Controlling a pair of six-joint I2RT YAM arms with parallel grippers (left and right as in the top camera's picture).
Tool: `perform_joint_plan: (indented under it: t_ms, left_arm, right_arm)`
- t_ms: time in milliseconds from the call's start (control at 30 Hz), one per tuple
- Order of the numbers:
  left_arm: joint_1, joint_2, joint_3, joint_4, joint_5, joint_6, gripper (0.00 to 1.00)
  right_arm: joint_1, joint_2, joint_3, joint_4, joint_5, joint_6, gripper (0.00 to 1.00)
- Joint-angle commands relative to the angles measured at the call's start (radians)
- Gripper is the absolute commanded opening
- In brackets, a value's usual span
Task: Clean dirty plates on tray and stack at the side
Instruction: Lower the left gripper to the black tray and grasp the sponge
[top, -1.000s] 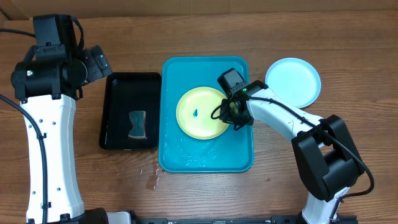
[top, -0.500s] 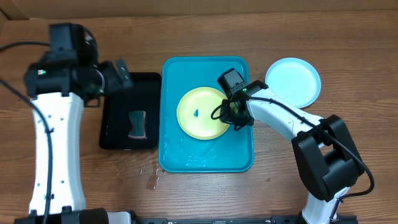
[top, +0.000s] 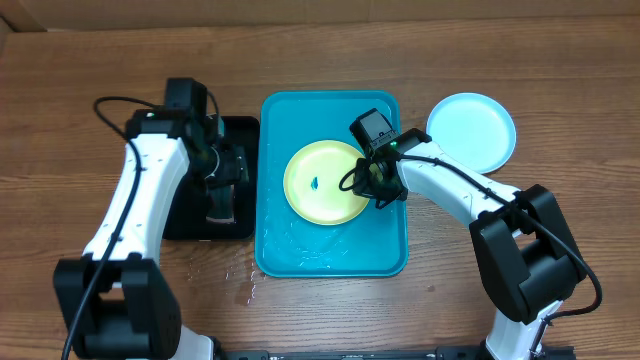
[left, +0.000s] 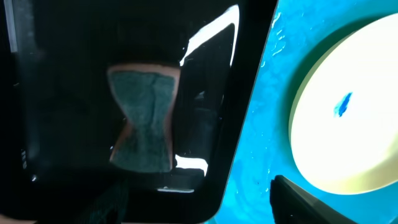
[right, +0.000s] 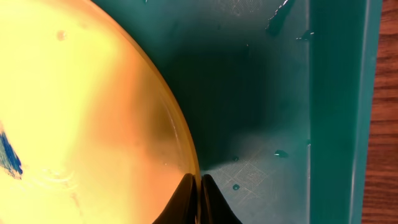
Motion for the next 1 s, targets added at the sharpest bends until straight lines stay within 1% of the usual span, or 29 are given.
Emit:
perform_joint_plan:
  t_ms: [0,133,200,233,333,400,500,633,767,900,967]
  left_arm:
    - [-0.013,0.045,-0.003,0.011,0.011,0.036,0.73]
    - [-0.015,0.079,-0.003,0.026,0.011,0.036,0.74]
    - [-0.015,0.097,-0.003,0.025,-0.002,0.035,0.73]
    - [-0.015,0.108,-0.003,0.024,-0.032,0.035,0.7]
    - [-0.01,0.126,-0.003,0.024,-0.125,-0.003,0.7]
    - [0.003,0.13,-0.003,0.028,-0.131,-0.027,0.69]
    - [0.021,0.13,-0.003,0.036,-0.128,-0.03,0.68]
    - [0.027,0.13,-0.007,0.035,-0.127,-0.03,0.61]
    - [0.016,0.13,-0.051,0.055,-0.128,-0.034,0.59]
    - [0.016,0.13,-0.115,0.118,-0.127,-0.034,0.57]
    - [0.016,0.13,-0.144,0.145,-0.123,-0.034,0.5]
  right_arm:
    - [0.001,0.003,0.013,0.003,0.018,-0.001,0.04]
    - [0.001,0.003,0.013,0.003,0.018,-0.001,0.04]
    - [0.001,0.003,0.013,0.003,0.018,-0.001,0.04]
    - [0.001,0.003,0.013,0.003,0.018,-0.001,0.04]
    - [0.001,0.003,0.013,0.003,0.019,-0.001,0.04]
    - [0.001,0.003,0.012,0.003,0.019,-0.002,0.04]
    - [0.001,0.003,0.01,0.005,0.019,-0.004,0.04]
    - [0.001,0.003,0.009,0.006,0.018,-0.004,0.04]
    - [0.001,0.003,0.009,0.007,0.018,-0.004,0.04]
    - [0.001,0.003,0.009,0.008,0.018,-0.004,0.04]
    - [0.001,0.003,0.009,0.008,0.018,-0.004,0.04]
